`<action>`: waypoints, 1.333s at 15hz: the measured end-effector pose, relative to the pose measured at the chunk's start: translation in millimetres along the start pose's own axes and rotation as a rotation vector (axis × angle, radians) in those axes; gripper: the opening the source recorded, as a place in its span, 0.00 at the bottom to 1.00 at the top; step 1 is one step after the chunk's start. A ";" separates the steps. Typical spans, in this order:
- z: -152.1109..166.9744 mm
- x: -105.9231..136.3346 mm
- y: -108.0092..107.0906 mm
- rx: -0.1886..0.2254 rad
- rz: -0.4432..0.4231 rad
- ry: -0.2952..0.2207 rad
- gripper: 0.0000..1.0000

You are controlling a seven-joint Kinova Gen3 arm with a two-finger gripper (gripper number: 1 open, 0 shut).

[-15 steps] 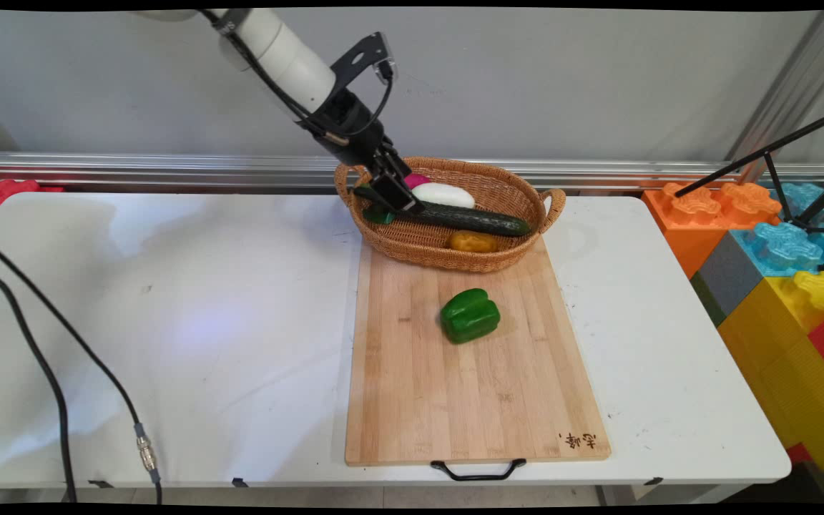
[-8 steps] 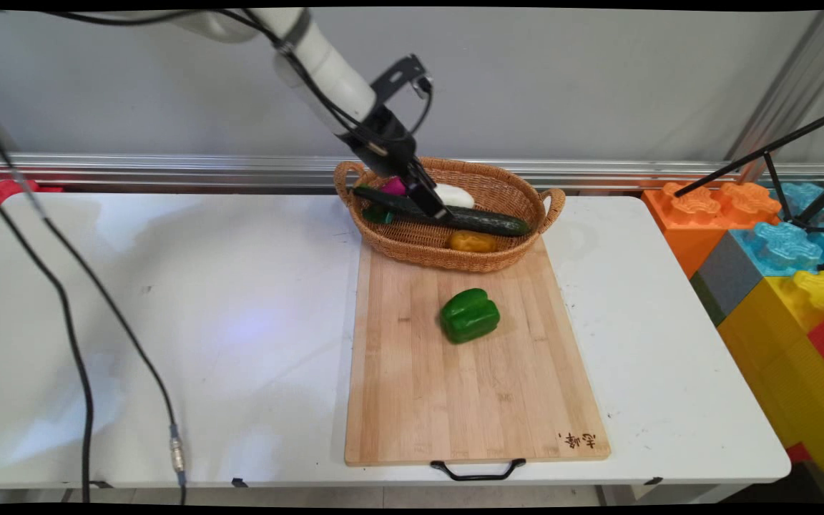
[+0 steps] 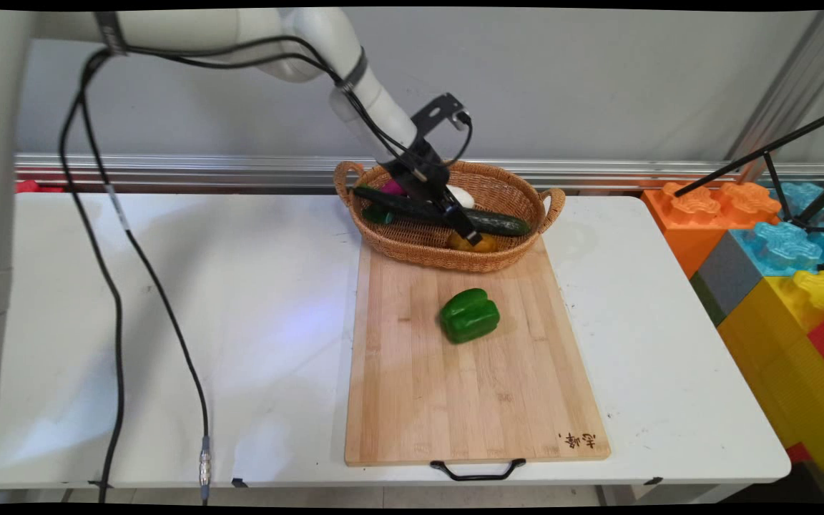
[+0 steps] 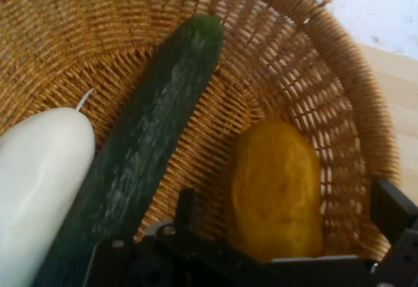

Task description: Pick up the potato from the vegetable basket, then place the picked object on the cutting board

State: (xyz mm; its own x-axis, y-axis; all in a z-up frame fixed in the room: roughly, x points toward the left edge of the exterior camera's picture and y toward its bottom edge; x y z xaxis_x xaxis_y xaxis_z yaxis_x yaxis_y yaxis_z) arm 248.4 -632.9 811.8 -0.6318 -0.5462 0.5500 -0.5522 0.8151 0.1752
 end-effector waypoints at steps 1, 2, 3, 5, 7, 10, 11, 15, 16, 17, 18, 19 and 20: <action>7.7 0.9 -3.6 0.002 -0.010 -0.002 1.00; 13.5 1.6 -6.4 0.003 -0.018 -0.004 1.00; 19.3 2.0 -9.4 0.006 -0.026 -0.006 1.00; 29.0 2.4 -14.8 0.011 -0.042 -0.012 1.00; 33.6 2.3 -17.3 0.012 -0.049 -0.019 1.00; 39.6 1.1 -19.9 0.008 -0.060 -0.039 0.00; 40.7 1.3 -19.9 0.005 -0.063 -0.043 0.00; 38.0 6.5 -18.0 -0.003 -0.064 -0.033 0.00; 35.2 9.9 -16.8 -0.003 -0.060 -0.021 0.00; 29.4 14.7 -14.9 -0.001 -0.051 0.001 0.00; 21.4 19.1 -12.9 0.004 -0.039 0.023 0.00; 11.7 23.8 -9.8 0.012 -0.023 0.043 0.00; 0.3 28.2 -5.4 0.024 -0.002 0.059 0.00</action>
State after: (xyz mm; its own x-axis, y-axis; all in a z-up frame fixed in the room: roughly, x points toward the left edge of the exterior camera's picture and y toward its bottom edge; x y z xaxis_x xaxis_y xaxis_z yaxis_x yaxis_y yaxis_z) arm 233.4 -652.7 826.2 -0.5982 -0.5350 0.5966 -0.5670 0.8087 0.1567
